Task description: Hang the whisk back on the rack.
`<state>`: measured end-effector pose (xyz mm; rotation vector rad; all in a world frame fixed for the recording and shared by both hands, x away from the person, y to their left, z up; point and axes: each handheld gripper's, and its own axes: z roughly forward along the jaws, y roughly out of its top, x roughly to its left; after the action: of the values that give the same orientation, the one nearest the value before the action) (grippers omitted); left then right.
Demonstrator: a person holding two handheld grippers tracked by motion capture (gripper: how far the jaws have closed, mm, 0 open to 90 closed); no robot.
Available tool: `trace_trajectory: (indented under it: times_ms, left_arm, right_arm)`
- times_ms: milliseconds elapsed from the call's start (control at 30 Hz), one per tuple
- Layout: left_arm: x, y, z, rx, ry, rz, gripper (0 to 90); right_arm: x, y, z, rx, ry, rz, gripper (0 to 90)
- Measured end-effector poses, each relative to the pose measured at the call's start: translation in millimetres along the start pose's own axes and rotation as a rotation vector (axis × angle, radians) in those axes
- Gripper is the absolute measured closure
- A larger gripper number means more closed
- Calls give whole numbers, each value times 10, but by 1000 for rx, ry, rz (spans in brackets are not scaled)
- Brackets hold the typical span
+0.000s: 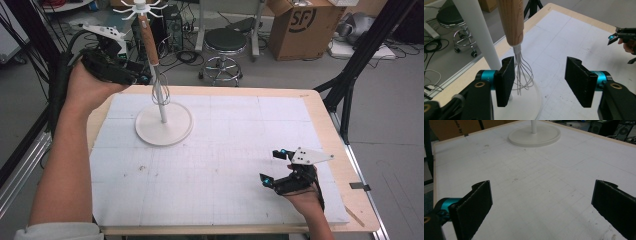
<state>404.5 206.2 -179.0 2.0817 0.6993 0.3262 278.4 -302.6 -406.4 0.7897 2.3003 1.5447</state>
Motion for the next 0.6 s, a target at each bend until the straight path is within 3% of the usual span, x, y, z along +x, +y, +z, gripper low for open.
trace_trajectory:
  times_ms: [367, 600]
  left_arm:
    - [-66, -224, -20, -19, -26, -17, 317]
    - [-208, -265, -1, -42, -70, 29, 260]
  right_arm:
    - [7, 12, 15, 1, 4, -5, 20]
    - [11, 20, 20, 2, 3, -6, 21]
